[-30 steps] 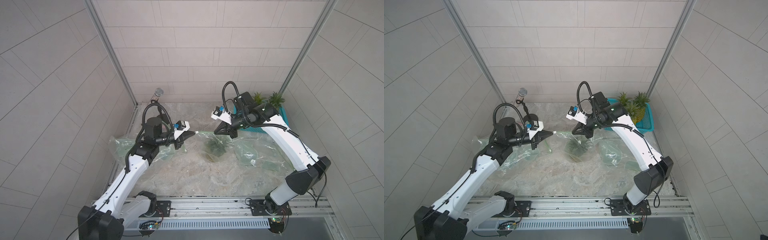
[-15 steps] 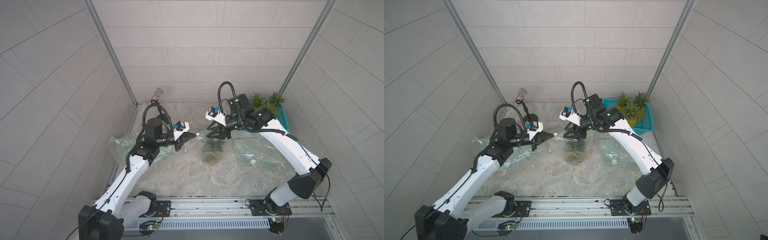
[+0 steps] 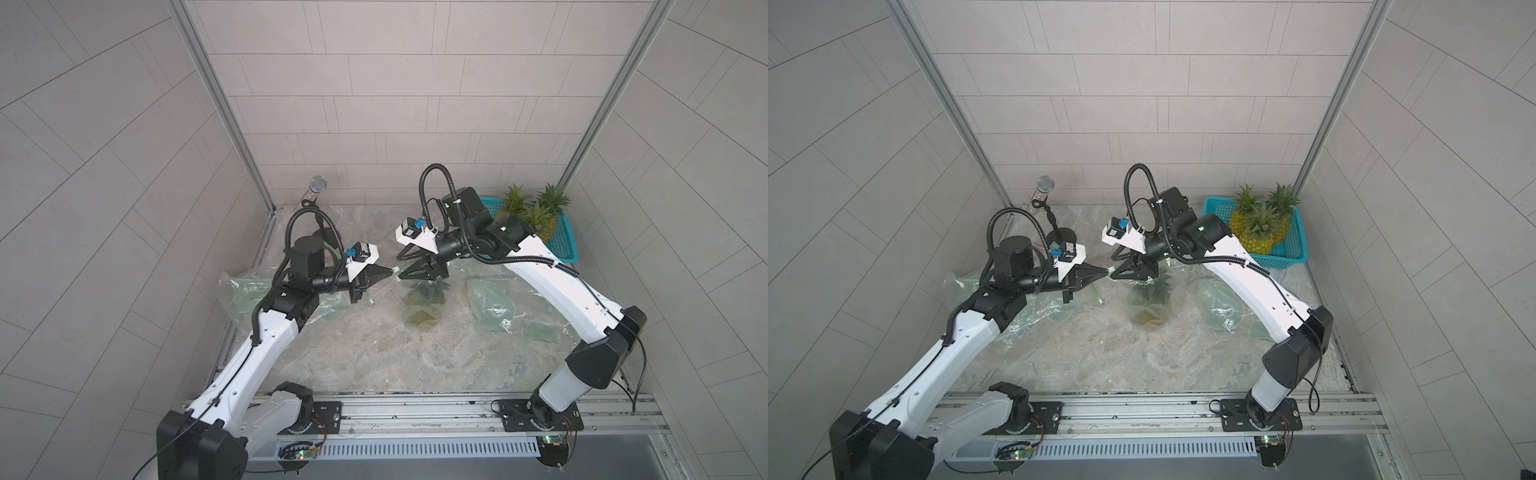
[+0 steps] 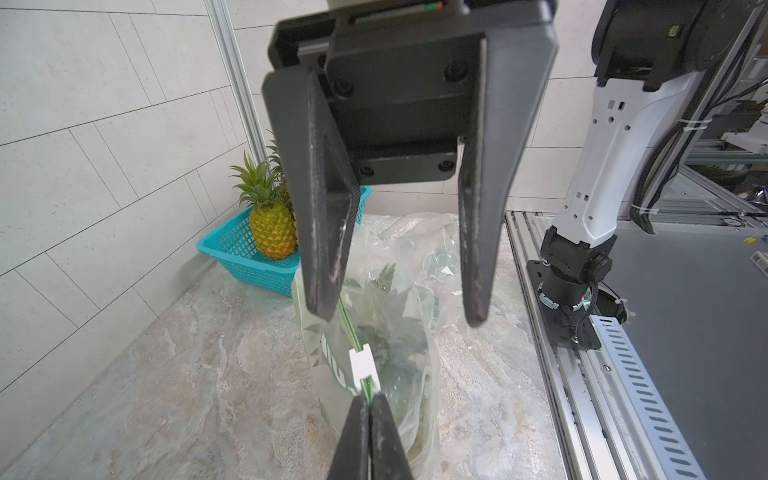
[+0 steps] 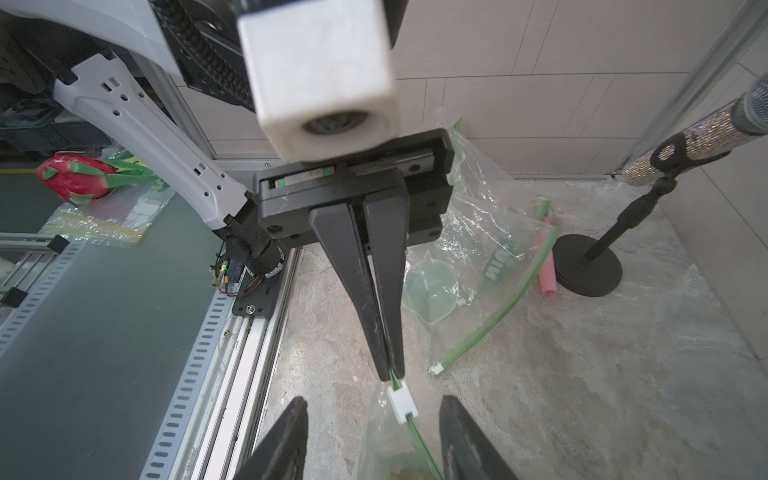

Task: Open the zip-top bag and take out the pineapple
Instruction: Unzip the zipper on the zipper food storage bag.

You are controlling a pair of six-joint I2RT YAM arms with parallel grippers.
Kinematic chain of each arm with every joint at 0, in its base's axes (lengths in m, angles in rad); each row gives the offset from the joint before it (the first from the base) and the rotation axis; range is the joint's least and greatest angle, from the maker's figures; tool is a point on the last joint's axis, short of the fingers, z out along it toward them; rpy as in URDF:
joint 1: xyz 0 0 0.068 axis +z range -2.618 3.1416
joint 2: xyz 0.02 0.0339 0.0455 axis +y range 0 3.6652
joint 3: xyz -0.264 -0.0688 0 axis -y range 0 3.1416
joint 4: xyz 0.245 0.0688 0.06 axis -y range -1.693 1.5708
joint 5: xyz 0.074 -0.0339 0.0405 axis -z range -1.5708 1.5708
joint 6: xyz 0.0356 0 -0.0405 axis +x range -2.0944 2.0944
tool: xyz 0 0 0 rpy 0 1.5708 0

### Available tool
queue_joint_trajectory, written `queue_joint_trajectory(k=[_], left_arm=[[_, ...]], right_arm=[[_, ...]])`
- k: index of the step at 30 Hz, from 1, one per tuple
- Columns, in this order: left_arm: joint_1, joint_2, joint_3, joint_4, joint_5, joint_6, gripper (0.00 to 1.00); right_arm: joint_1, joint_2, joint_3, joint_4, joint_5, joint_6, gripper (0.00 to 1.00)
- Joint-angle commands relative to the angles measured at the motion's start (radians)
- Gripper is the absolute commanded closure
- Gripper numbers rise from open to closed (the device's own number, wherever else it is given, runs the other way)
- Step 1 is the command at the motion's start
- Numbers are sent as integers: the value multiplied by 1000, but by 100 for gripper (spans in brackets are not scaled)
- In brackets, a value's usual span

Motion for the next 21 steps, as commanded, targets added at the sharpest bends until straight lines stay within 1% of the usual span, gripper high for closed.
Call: queue_joint_trajectory(k=[1, 7, 10, 13, 14, 19, 21], left_arm=[[-3, -24, 1, 46, 21, 8, 100], [-3, -28, -2, 43, 19, 7, 100], [-2, -31, -2, 43, 15, 9, 100], [-3, -33, -2, 43, 13, 9, 100], [-3, -33, -2, 43, 14, 9, 100], [-3, -35, -2, 42, 15, 10, 100], [-2, -37, -4, 42, 14, 11, 100]], right_arm=[[19, 33, 47, -77, -33, -71, 48], [27, 55, 62, -72, -15, -66, 49], [27, 65, 66, -80, -15, -67, 53], [27, 74, 72, -94, -15, -72, 62], [27, 76, 71, -96, -14, -72, 64], [27, 93, 77, -96, 5, -66, 64], [28, 98, 83, -98, 11, -63, 67]])
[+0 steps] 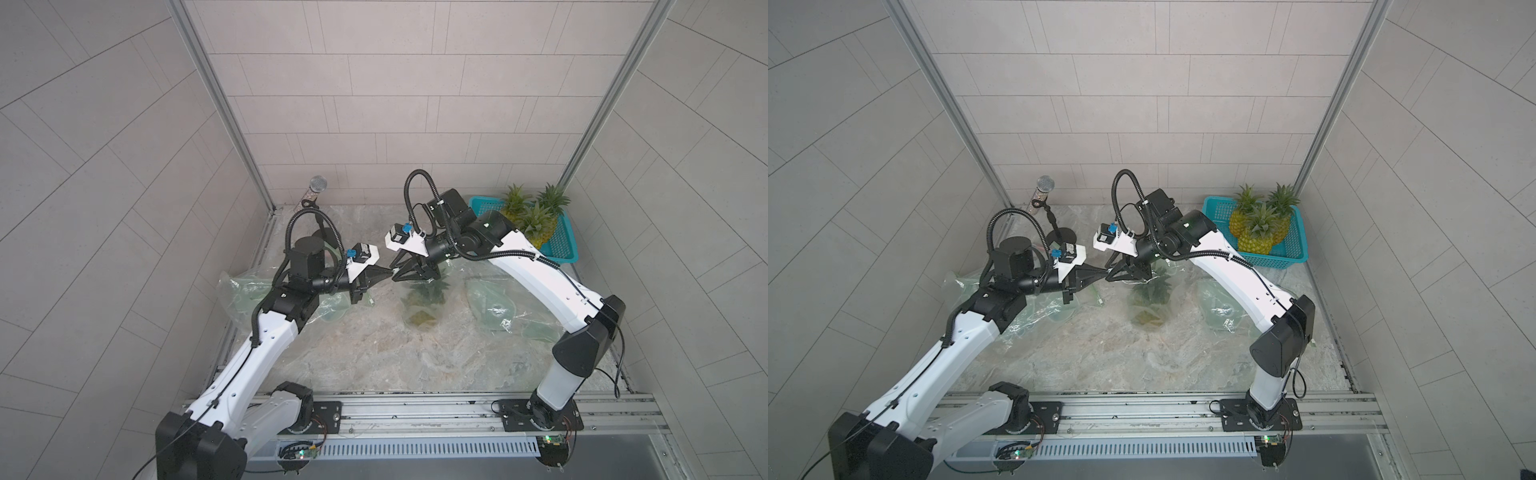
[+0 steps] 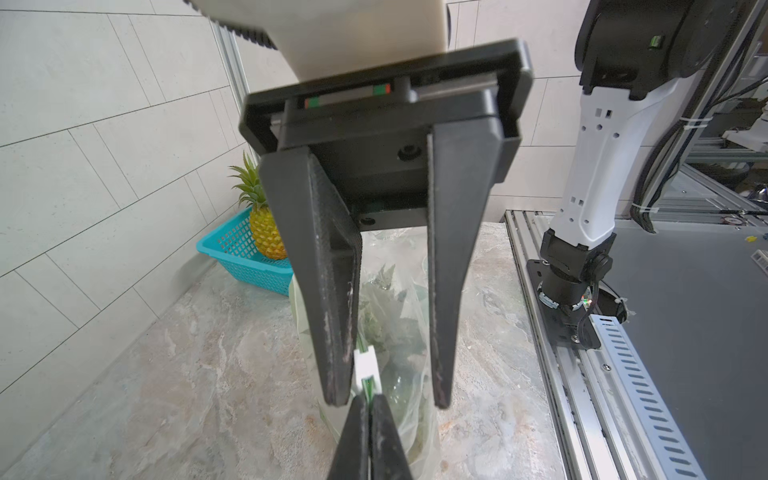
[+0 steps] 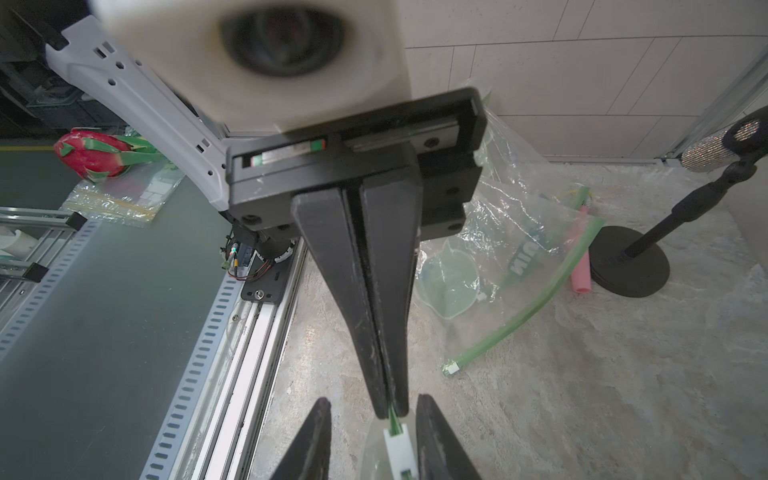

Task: Open the zip-top bag and take out the pineapple
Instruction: Unzip the zipper on the zipper food storage bag.

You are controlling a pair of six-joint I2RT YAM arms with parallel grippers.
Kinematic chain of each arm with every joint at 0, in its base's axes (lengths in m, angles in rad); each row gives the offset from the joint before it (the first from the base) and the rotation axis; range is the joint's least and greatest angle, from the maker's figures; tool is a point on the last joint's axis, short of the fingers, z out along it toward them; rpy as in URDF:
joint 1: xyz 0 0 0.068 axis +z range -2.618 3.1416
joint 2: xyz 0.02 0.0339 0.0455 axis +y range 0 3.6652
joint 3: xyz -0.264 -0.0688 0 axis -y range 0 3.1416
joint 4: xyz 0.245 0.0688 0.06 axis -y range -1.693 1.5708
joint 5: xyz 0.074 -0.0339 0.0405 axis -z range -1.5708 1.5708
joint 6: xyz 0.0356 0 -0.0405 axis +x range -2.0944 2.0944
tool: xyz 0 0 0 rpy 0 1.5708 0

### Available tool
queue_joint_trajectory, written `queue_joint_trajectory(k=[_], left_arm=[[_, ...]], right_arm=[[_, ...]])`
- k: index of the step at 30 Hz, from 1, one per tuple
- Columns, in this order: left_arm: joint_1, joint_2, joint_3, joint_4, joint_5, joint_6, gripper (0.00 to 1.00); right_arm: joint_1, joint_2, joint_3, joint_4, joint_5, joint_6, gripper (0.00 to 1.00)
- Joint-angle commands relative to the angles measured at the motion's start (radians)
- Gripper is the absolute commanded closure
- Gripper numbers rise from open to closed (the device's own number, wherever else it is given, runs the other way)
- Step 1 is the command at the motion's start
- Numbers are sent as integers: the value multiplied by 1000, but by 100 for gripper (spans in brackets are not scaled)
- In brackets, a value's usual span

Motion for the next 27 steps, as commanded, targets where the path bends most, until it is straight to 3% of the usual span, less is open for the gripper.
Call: queue_joint_trajectory(k=[1, 6, 10, 20, 27], left_arm=[[-2, -29, 1, 42, 20, 11, 100], [0, -36, -1, 37, -2, 15, 100], [1, -45, -4, 37, -12, 19, 100], [17, -103, -39, 86, -100, -23, 100], [43, -111, -42, 120, -91, -71, 100]], right_arm=[[6, 20, 27, -36, 11, -17, 69], [5, 24, 29, -52, 36, -24, 88], [3, 25, 31, -67, 83, -31, 92], [-36, -13, 31, -61, 196, -13, 92], [-77, -49, 5, -61, 224, -14, 91]])
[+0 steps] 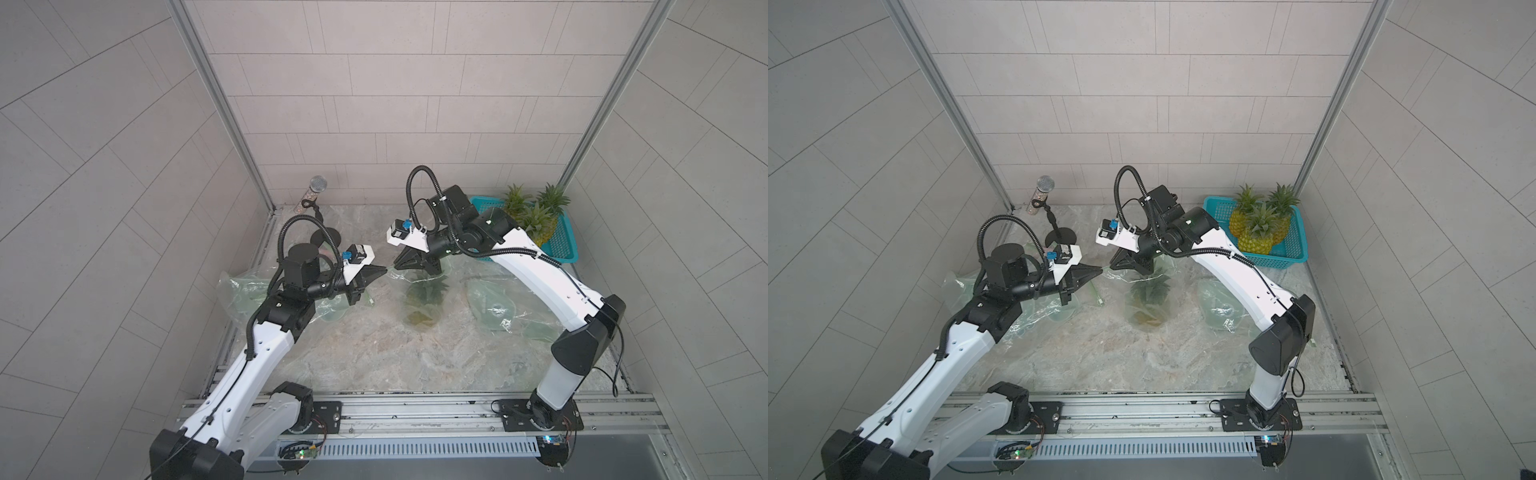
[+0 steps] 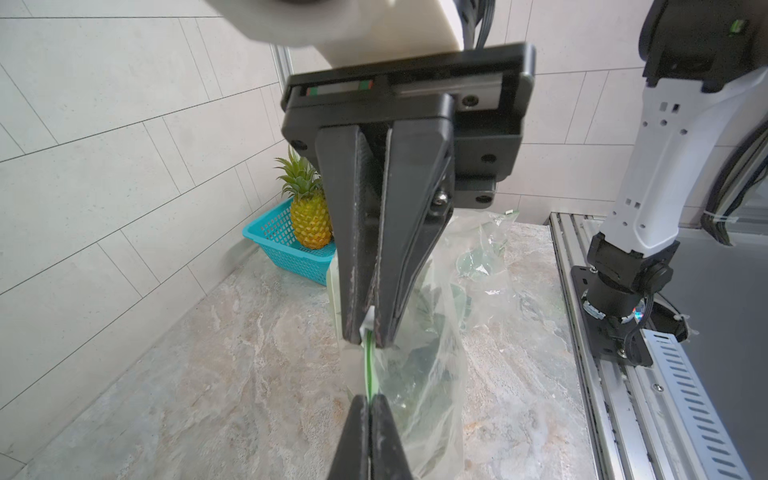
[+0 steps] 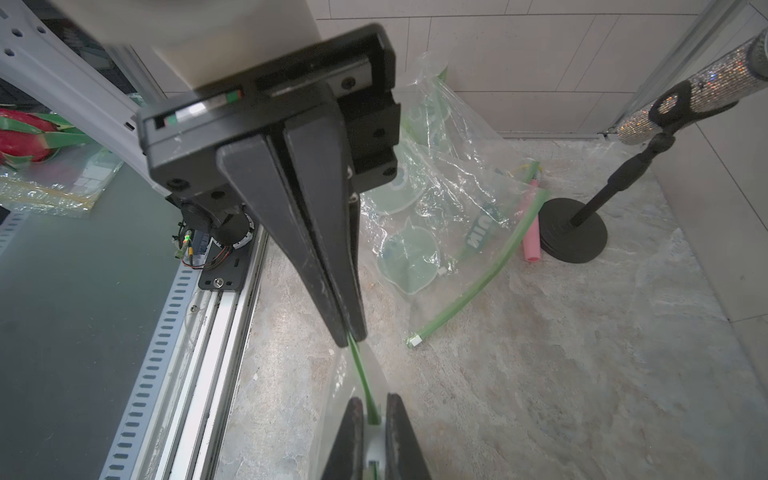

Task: Open the zip-top bag and take out the pineapple
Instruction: Unzip the zipper on the zipper food storage bag.

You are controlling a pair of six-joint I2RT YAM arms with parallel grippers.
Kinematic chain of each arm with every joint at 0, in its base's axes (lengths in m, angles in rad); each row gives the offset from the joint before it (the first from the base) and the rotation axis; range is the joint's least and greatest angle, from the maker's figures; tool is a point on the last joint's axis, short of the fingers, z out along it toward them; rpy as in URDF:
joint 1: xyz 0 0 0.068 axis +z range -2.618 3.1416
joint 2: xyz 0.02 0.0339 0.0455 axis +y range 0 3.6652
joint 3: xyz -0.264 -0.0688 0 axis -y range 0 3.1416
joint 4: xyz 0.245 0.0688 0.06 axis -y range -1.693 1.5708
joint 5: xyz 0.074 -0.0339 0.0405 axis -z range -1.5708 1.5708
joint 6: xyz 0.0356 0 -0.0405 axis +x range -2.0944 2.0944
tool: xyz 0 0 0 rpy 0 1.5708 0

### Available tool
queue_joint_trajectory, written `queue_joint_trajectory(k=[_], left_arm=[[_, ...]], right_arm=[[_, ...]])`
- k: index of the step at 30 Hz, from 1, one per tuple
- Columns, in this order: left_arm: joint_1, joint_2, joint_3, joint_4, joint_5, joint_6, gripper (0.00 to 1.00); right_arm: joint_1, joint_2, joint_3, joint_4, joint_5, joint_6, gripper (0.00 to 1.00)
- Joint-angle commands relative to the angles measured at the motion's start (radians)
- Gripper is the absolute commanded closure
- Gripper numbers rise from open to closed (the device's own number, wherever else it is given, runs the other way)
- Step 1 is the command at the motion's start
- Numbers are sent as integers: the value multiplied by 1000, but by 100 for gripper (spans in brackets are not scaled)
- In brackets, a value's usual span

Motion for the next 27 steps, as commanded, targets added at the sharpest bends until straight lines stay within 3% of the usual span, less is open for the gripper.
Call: queue_joint_trajectory(k=[1, 27], left_arm=[[27, -35, 12, 79, 27, -13, 100], [85, -76, -16, 76, -208, -14, 100]], right_arm=[[-48, -52, -22, -51, 103, -12, 91], [-159, -202, -157, -100, 214, 12, 90]])
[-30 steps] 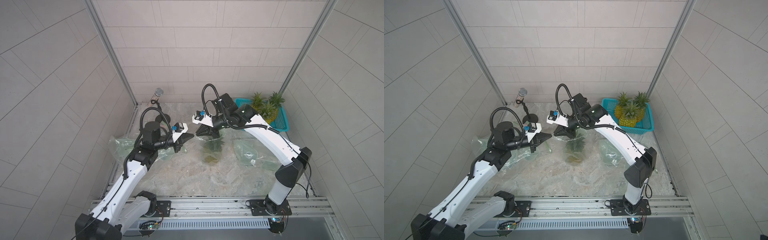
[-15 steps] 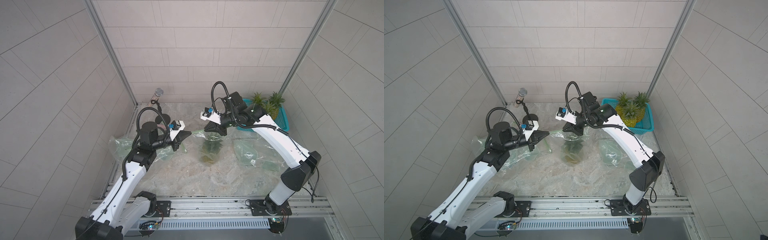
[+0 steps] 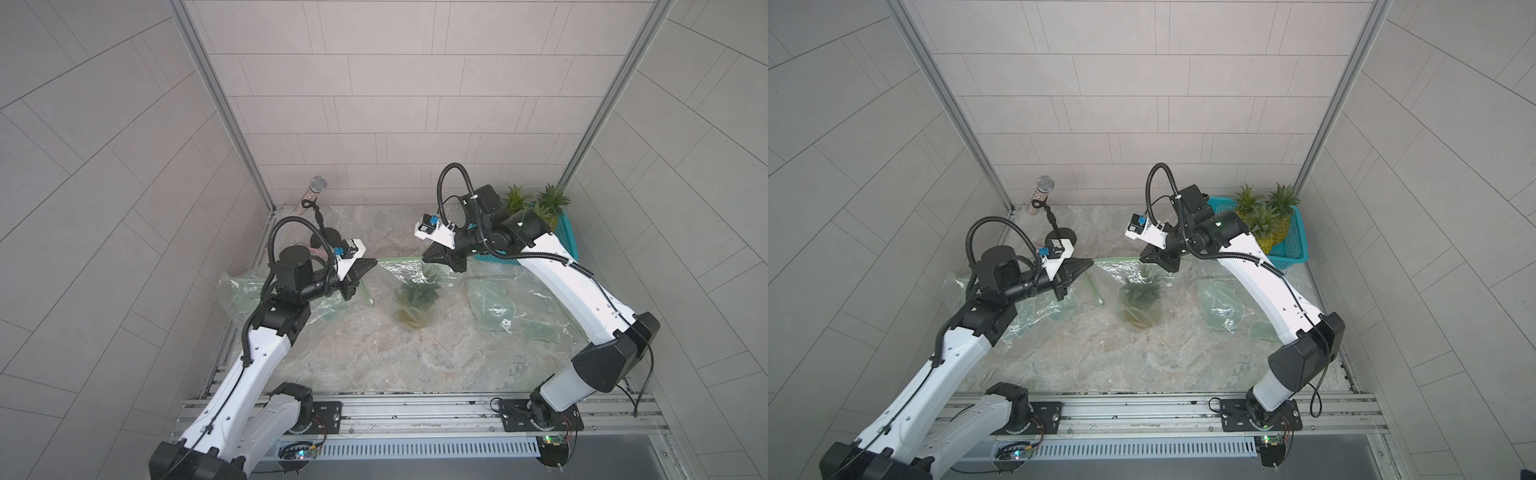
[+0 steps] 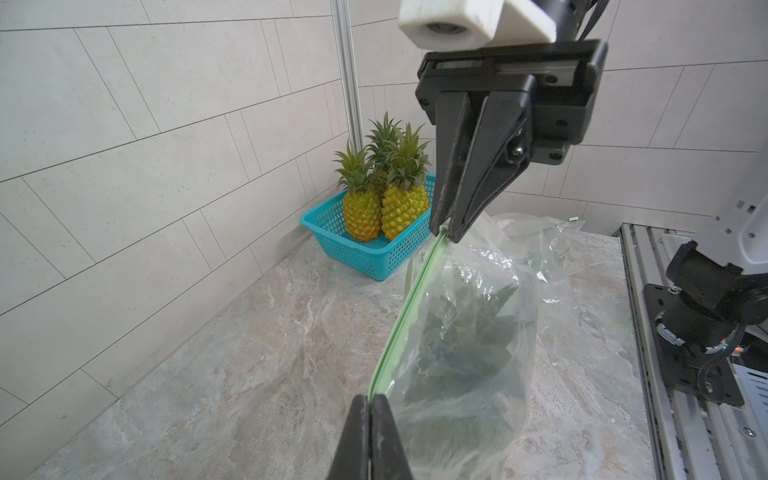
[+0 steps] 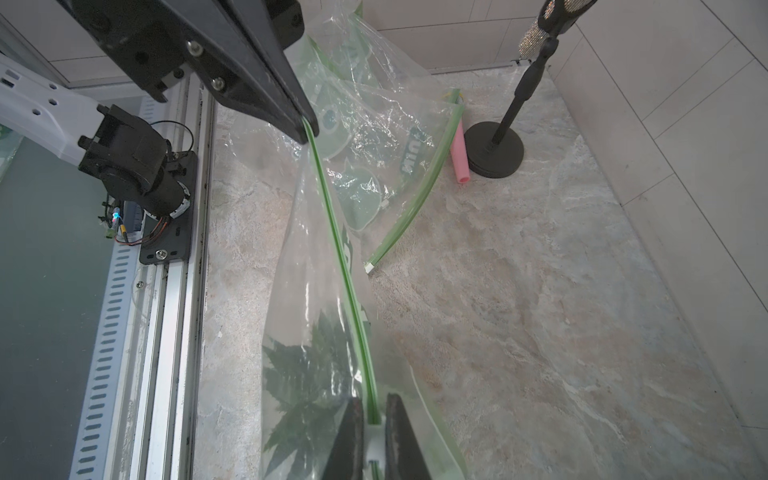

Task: Open the zip-top bag and take out the pineapple
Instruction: Unzip the zipper on the zipper food storage bag.

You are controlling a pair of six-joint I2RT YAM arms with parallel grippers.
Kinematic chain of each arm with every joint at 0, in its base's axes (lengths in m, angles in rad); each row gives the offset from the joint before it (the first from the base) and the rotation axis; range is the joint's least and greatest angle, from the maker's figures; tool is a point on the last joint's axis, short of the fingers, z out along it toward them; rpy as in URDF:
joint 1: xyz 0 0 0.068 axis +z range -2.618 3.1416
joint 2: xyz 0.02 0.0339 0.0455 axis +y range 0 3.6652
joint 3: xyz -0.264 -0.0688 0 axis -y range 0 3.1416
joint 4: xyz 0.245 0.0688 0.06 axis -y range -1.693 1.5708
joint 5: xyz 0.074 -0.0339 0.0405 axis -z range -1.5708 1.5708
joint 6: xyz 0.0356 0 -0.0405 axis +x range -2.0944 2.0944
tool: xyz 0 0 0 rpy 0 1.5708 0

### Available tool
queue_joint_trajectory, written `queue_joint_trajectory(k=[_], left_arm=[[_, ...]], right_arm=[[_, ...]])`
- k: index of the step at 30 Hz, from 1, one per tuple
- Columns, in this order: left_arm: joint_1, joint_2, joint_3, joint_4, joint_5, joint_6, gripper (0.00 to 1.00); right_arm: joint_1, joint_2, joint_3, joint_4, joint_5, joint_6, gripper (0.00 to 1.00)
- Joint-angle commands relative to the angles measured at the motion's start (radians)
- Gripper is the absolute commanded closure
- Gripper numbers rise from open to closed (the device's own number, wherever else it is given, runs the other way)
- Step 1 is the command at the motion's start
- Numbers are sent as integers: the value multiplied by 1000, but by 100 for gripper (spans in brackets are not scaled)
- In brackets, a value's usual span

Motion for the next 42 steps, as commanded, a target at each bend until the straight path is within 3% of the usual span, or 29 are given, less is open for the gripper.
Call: queue_joint_trajectory(k=[1, 26, 42], left_arm=[[35, -39, 2, 51, -81, 15, 100], [80, -51, -15, 75, -155, 4, 100], [92, -41, -20, 98, -114, -10, 100]], right_arm=[[-45, -56, -21, -77, 88, 1, 90], [-132, -206, -161, -107, 137, 70, 90], [-176, -248, -194, -110, 106, 76, 91]])
